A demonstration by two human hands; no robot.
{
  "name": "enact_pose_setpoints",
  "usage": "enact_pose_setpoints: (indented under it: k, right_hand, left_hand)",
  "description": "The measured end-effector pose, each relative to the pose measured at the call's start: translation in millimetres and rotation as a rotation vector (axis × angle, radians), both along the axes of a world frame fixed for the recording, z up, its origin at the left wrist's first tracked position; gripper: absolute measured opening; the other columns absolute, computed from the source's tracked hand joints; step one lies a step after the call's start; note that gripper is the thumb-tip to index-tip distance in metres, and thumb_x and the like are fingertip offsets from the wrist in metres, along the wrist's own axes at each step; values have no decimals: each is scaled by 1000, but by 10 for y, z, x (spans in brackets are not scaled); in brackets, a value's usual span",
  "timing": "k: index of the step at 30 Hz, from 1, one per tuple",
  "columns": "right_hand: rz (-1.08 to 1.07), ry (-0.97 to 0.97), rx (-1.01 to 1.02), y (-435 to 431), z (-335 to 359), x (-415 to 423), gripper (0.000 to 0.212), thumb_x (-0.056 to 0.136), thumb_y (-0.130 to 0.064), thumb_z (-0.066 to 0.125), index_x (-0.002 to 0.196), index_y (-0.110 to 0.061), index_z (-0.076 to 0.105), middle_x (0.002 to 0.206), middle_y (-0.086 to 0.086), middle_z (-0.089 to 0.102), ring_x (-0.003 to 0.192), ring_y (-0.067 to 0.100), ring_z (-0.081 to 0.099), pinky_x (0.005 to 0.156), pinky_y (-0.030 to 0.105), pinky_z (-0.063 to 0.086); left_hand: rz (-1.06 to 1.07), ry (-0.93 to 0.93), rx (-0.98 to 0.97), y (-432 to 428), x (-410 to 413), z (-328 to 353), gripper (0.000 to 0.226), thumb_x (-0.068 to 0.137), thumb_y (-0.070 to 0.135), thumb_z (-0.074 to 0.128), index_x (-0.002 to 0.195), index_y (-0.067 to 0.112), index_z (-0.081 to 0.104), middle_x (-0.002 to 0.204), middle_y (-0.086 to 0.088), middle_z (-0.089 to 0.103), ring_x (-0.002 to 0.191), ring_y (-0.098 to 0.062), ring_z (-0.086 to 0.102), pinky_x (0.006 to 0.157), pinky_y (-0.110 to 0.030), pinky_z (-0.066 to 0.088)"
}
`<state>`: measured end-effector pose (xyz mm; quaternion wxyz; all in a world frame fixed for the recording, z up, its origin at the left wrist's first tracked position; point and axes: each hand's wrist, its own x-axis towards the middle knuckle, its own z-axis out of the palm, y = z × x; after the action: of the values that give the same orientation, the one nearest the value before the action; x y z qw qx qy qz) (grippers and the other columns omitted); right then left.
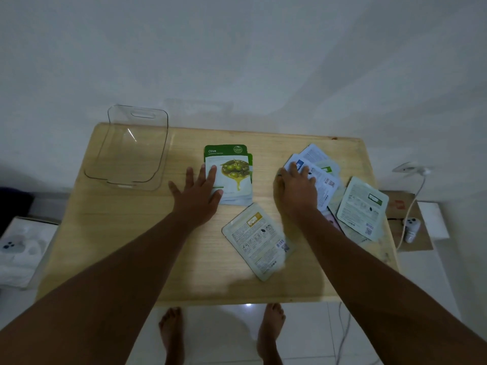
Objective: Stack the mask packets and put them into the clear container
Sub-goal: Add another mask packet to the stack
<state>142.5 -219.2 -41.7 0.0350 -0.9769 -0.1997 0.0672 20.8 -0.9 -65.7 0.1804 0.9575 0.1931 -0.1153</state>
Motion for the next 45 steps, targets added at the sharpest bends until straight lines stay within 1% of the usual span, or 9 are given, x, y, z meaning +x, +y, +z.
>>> enact_pose_setpoints:
  k: [5, 14, 19, 24, 28, 32, 36, 40, 45]
  right_hand:
    - [-109, -76, 390, 106, 268, 8, 38, 103, -36, 26, 108, -18, 58, 94, 5, 68, 84, 22, 64, 81, 44, 54]
    - [-198, -7, 877, 631, 885, 292, 29, 105, -15, 39, 110, -3, 66, 93, 14, 70, 70, 16, 56, 63, 18, 39]
    - [-236, 141, 814, 977, 619, 218, 29, 102, -8, 40, 107, -1, 68, 104, 15, 72, 97, 27, 64, 70, 16, 29]
    - [-109, 260, 700, 1094, 326, 4, 34, 102, -13, 45, 133, -1, 52, 98, 13, 65, 93, 27, 64, 64, 21, 35]
    - [98, 291, 522, 999, 198, -105, 35, 97, -6, 50, 131, 2, 54, 128, 24, 60, 116, 40, 59, 96, 42, 47]
    - [186, 308, 558, 818, 123, -127, 39, 97, -12, 47, 135, -7, 54, 139, 18, 53, 111, 40, 62, 97, 52, 52]
    - [56, 104, 362, 413, 5, 18, 44, 101, -25, 38, 142, -14, 45, 150, 12, 45, 142, 34, 38, 118, 61, 28]
    - [-107, 72, -13, -47, -10, 239, 51, 95, -42, 46, 132, -7, 50, 144, 16, 43, 139, 43, 34, 112, 64, 30]
    - [-71, 147, 66, -108, 51, 236, 43, 100, -38, 48, 125, -4, 57, 152, 12, 40, 135, 38, 42, 97, 51, 50]
  left_hand:
    - [-3, 16, -5, 1, 1, 3, 68, 99, 56, 24, 155, 36, -9, 167, 2, -5, 152, -32, -12, 110, -74, -2]
    - [-7, 46, -11, 2, 36, 40, 68, 99, 56, 25, 154, 37, -11, 167, 2, -7, 151, -33, -13, 109, -75, -1]
    - [23, -2, -53, -16, 12, 46, 62, 103, 48, 20, 155, 33, -10, 167, 1, -5, 151, -32, -14, 111, -74, -4]
    - [88, -82, -136, -38, -9, 96, 68, 103, 49, 26, 155, 31, -14, 167, 1, 4, 153, -31, -7, 110, -72, -6]
    - [24, -28, -52, 4, -6, 34, 69, 100, 54, 26, 155, 34, -11, 167, 0, 4, 152, -34, -7, 110, -75, -2]
    - [11, -6, -13, 3, 17, -16, 70, 100, 56, 25, 154, 35, -13, 167, 0, 2, 152, -33, -8, 110, -75, 0]
    - [10, -9, -9, -9, 9, -14, 69, 100, 55, 25, 154, 35, -12, 167, 0, 0, 152, -33, -8, 110, -75, -1]
    - [16, -3, -25, -1, 11, 13, 69, 100, 54, 26, 155, 34, -12, 167, 1, -1, 152, -32, -9, 110, -75, -1]
    - [16, 15, -36, 3, 33, 25, 69, 100, 54, 25, 155, 34, -12, 167, 2, -2, 152, -31, -11, 110, -75, -2]
